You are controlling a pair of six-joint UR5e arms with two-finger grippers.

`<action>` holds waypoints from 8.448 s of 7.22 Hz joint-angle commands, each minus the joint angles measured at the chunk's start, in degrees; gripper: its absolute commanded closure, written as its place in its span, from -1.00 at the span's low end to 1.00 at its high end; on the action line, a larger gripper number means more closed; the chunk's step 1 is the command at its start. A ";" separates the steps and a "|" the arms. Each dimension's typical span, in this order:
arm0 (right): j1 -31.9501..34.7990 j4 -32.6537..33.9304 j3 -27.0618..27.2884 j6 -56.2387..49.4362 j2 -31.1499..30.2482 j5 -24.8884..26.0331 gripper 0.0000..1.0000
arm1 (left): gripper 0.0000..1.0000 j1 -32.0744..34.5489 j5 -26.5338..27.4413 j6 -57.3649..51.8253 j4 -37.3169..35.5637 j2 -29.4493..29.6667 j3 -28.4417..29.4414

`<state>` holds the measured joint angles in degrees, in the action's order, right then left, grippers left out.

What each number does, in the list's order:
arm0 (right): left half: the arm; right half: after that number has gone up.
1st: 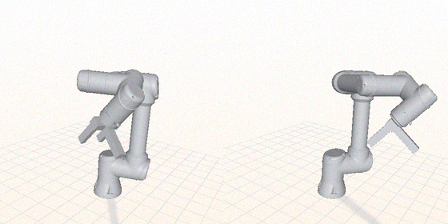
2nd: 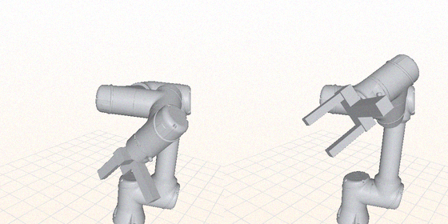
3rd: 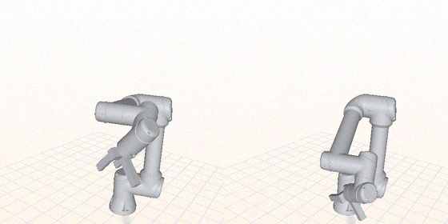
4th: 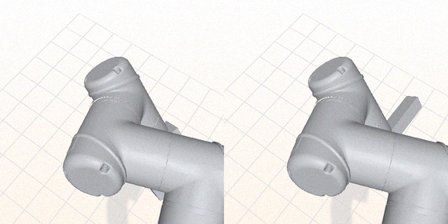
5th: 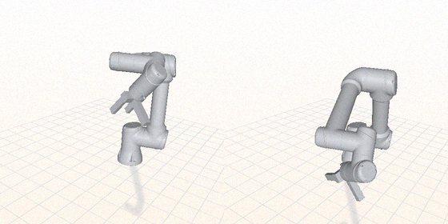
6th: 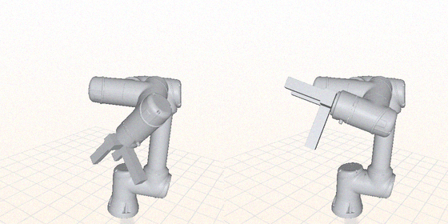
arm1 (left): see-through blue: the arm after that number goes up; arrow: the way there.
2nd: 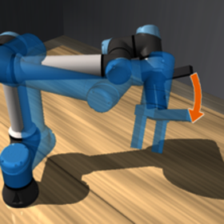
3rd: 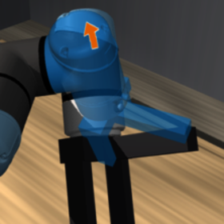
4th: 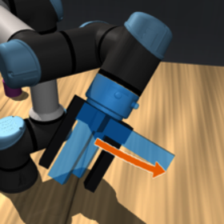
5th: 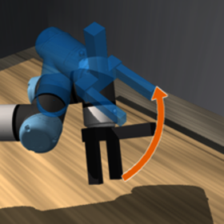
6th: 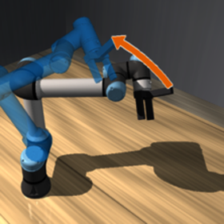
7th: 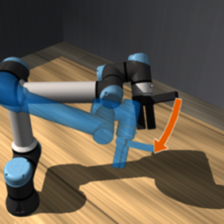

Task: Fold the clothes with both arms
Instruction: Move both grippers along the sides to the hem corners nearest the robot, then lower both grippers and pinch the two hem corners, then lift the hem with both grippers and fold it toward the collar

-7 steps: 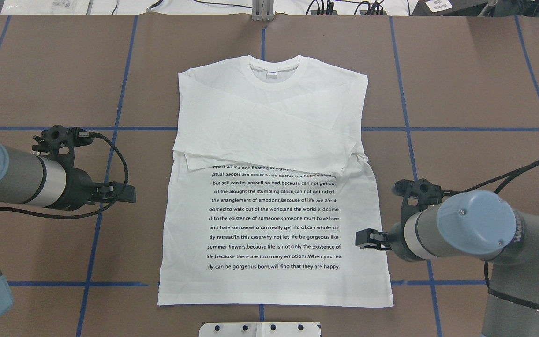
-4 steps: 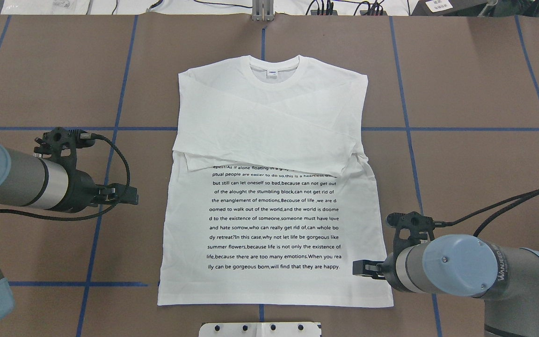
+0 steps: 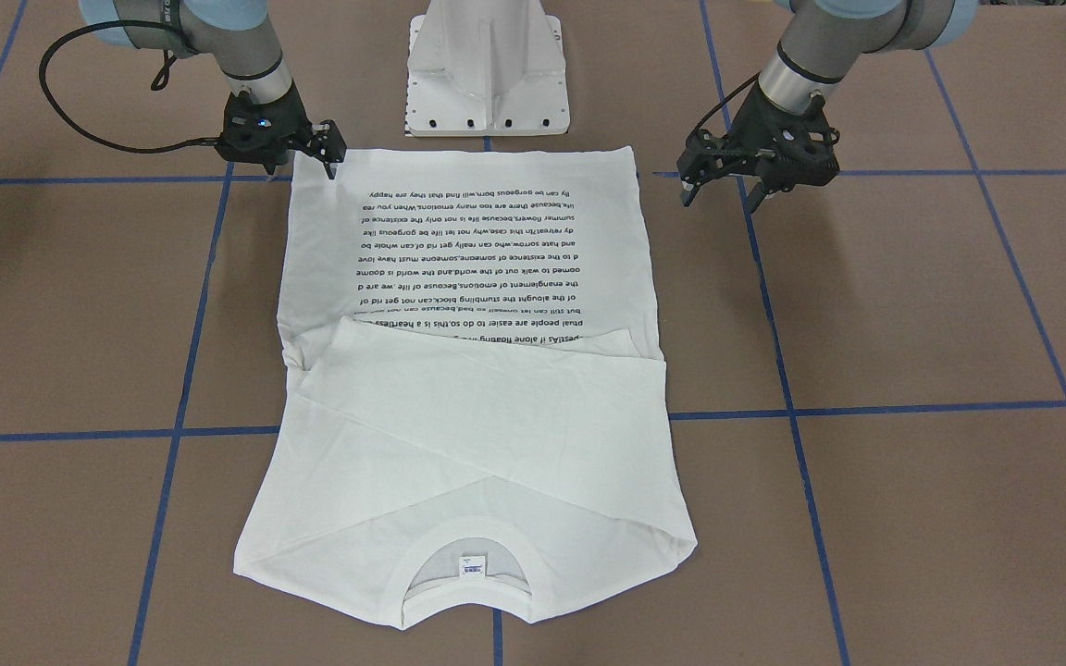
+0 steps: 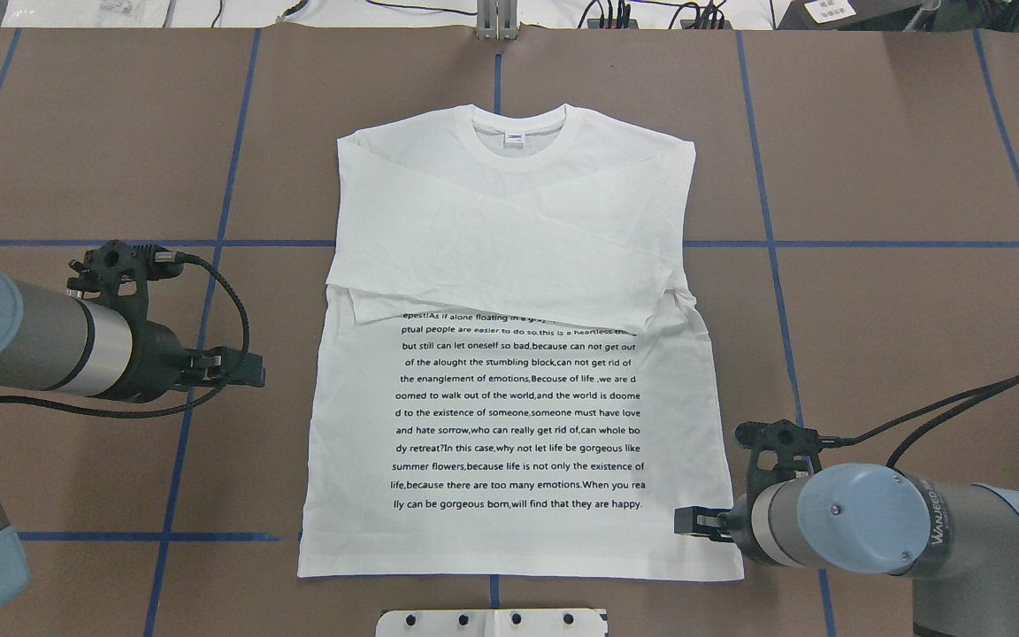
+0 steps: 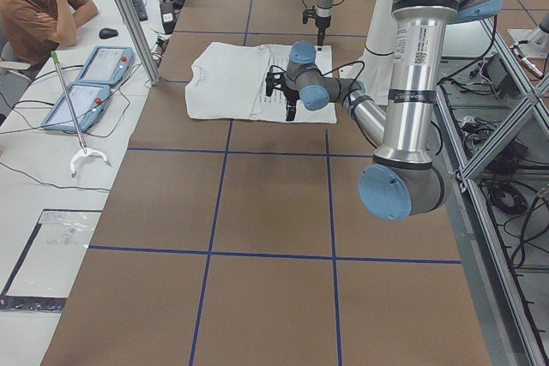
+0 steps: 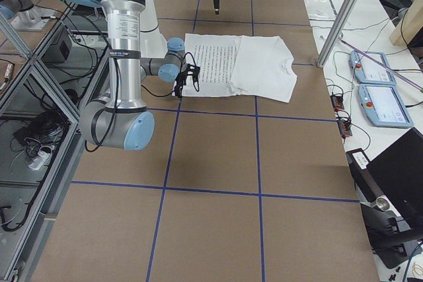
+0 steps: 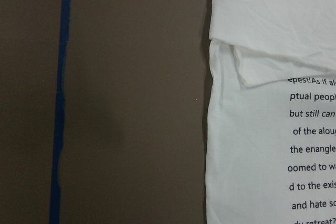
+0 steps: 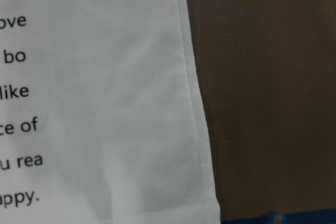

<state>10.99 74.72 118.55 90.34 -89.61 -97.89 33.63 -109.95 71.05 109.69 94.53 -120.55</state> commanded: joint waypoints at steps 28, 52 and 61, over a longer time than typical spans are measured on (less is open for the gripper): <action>1.67 -0.10 5.98 5.99 -0.83 -0.37 1.00 | -0.98 -19.39 6.40 27.48 -0.97 4.07 5.03; 3.07 0.07 5.55 5.90 -0.83 -0.98 1.00 | 0.47 -24.05 6.59 27.65 -3.69 6.27 6.46; 6.06 -0.19 13.00 5.90 -4.15 -7.57 1.00 | 1.00 -23.17 6.15 31.17 -13.86 5.49 -10.74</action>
<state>16.65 74.55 129.22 96.33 -92.33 -103.77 10.42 -103.71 102.16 98.70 100.22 -127.78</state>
